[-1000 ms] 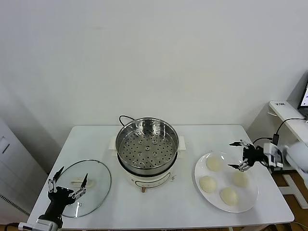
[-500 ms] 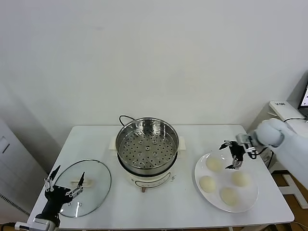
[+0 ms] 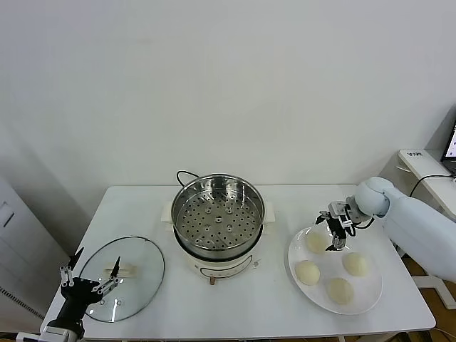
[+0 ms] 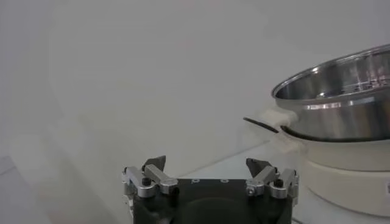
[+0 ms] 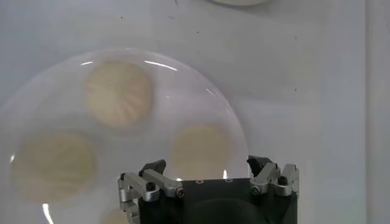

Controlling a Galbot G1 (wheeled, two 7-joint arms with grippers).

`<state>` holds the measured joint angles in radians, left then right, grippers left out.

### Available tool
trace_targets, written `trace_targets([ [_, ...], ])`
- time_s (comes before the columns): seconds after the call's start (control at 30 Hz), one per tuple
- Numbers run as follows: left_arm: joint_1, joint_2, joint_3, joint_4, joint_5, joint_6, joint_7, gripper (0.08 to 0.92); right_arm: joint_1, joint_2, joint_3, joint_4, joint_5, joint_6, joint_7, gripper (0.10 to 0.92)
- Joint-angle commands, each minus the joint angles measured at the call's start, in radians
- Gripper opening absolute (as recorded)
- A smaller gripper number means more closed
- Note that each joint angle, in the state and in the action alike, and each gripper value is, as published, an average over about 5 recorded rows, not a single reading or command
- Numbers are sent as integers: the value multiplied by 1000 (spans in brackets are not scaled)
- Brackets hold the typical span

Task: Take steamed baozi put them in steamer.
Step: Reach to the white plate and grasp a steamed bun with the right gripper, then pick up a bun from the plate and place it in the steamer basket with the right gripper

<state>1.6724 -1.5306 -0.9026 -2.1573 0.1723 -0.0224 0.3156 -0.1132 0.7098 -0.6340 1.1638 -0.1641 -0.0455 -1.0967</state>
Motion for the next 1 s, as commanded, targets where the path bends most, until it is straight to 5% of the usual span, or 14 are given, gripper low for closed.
trace_targets([
  [0.03, 1, -1, -4, -4, 2, 1, 0, 823, -1, 29, -34, -34, -14, -5, 11, 823],
  [0.37, 6, 1, -6, -10, 3, 1, -2, 823, -2, 36, -35, -53, -35, -5, 14, 802],
  [0.77, 8, -1, -8, -16, 5, 1, -2, 823, 149, -28, -164, 27, 30, -3, -1, 496],
  [1.0, 14, 4, -18, -11, 1, -6, -2, 823, 610, -9, -495, 94, 258, 55, -53, 439],
])
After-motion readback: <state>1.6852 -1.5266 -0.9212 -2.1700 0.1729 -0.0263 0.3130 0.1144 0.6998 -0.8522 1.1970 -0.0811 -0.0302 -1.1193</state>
